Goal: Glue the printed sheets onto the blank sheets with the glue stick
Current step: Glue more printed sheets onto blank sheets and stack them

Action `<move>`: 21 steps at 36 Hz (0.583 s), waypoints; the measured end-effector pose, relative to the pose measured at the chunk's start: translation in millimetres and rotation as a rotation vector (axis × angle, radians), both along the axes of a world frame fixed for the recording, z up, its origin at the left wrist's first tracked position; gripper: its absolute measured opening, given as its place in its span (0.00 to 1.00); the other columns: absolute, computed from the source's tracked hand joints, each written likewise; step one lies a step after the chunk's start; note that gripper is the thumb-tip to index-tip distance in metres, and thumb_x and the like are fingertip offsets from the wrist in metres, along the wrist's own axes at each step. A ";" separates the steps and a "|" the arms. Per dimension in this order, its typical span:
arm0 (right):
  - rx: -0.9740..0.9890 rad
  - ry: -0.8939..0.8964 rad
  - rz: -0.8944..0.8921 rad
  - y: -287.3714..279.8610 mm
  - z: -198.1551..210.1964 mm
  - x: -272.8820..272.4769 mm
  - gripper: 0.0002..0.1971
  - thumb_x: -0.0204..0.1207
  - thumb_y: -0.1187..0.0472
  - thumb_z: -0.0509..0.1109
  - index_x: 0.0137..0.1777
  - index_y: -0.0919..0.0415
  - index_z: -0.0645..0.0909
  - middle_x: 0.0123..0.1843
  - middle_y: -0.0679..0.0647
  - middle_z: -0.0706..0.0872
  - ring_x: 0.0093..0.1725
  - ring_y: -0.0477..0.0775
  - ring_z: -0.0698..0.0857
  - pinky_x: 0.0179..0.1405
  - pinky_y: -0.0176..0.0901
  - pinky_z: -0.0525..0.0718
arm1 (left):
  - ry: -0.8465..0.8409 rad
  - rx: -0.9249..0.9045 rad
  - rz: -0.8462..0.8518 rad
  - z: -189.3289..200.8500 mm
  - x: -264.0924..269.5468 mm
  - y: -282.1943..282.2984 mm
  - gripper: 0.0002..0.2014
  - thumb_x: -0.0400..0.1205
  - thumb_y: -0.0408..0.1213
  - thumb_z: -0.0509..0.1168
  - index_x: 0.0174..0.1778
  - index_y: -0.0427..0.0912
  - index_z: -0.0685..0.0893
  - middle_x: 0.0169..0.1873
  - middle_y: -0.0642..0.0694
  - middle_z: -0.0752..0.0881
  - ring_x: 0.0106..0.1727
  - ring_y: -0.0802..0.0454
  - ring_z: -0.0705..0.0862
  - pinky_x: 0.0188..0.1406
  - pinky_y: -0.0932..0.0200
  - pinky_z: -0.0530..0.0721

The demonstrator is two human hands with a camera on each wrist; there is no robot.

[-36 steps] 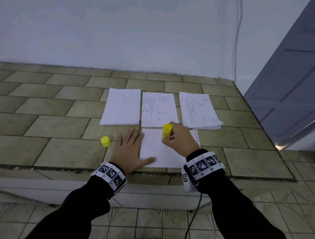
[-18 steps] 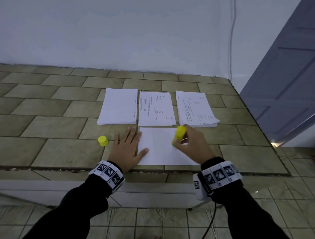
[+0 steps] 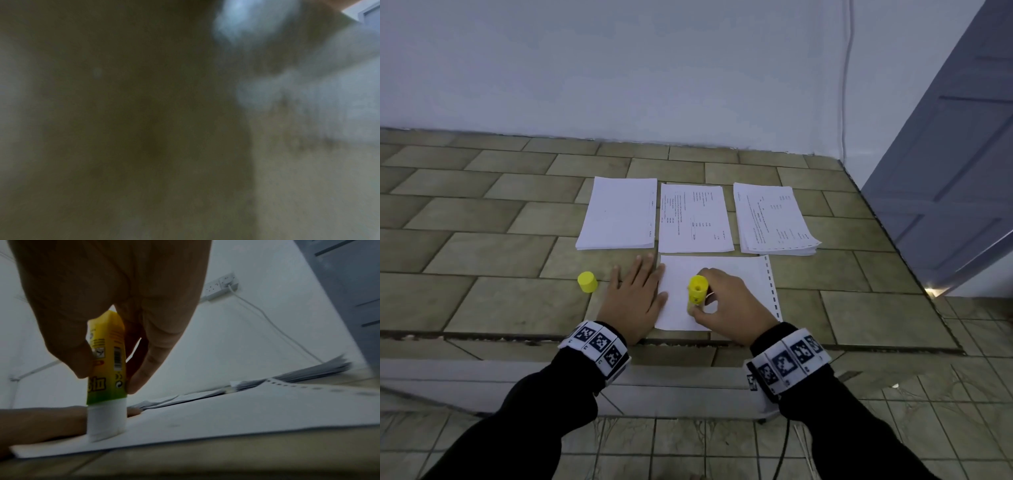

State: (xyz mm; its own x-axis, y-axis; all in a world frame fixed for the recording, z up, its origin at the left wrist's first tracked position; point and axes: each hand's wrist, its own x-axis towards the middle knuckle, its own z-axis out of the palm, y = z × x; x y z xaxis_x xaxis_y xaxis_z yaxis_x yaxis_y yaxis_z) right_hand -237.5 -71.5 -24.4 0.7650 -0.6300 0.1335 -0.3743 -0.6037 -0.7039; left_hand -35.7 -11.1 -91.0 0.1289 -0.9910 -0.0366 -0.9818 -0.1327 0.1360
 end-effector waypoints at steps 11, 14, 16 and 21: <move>0.023 -0.031 -0.216 -31.6 5.0 -94.6 0.09 0.66 0.70 0.77 0.41 0.59 0.82 0.38 0.48 0.86 0.37 0.46 0.85 0.39 0.32 0.83 | 0.000 0.017 0.010 1.8 -1.8 0.7 0.43 0.76 0.61 0.25 0.87 0.46 0.53 0.87 0.46 0.50 0.87 0.47 0.45 0.82 0.36 0.41; 0.041 -0.028 -0.262 -35.2 3.9 -104.6 0.11 0.64 0.71 0.77 0.41 0.56 0.82 0.38 0.49 0.87 0.38 0.47 0.85 0.40 0.34 0.83 | 0.003 0.011 0.011 1.8 -2.4 1.1 0.43 0.76 0.60 0.25 0.87 0.46 0.53 0.87 0.46 0.51 0.87 0.47 0.45 0.82 0.36 0.41; 0.033 -0.048 -0.259 -35.1 4.1 -102.7 0.11 0.65 0.71 0.77 0.41 0.55 0.82 0.38 0.49 0.87 0.38 0.46 0.85 0.39 0.34 0.83 | 0.004 0.011 0.013 1.3 -2.3 1.0 0.43 0.76 0.60 0.25 0.87 0.47 0.53 0.87 0.46 0.50 0.87 0.47 0.45 0.82 0.36 0.41; 0.034 -0.153 -0.105 -22.2 6.1 -63.2 0.07 0.71 0.66 0.78 0.45 0.61 0.83 0.43 0.50 0.87 0.40 0.47 0.88 0.42 0.34 0.86 | 0.000 0.025 0.010 2.0 -2.4 0.8 0.43 0.75 0.60 0.24 0.87 0.47 0.51 0.87 0.47 0.48 0.87 0.48 0.43 0.82 0.37 0.40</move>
State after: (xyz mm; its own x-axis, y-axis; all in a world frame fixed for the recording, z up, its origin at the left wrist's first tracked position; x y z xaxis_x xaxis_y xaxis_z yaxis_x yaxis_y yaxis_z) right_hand -300.6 -93.7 -18.3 0.6670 -0.7118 0.2203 -0.3213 -0.5415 -0.7769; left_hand -38.1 -10.2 -89.0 0.1387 -0.9884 -0.0614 -0.9803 -0.1458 0.1329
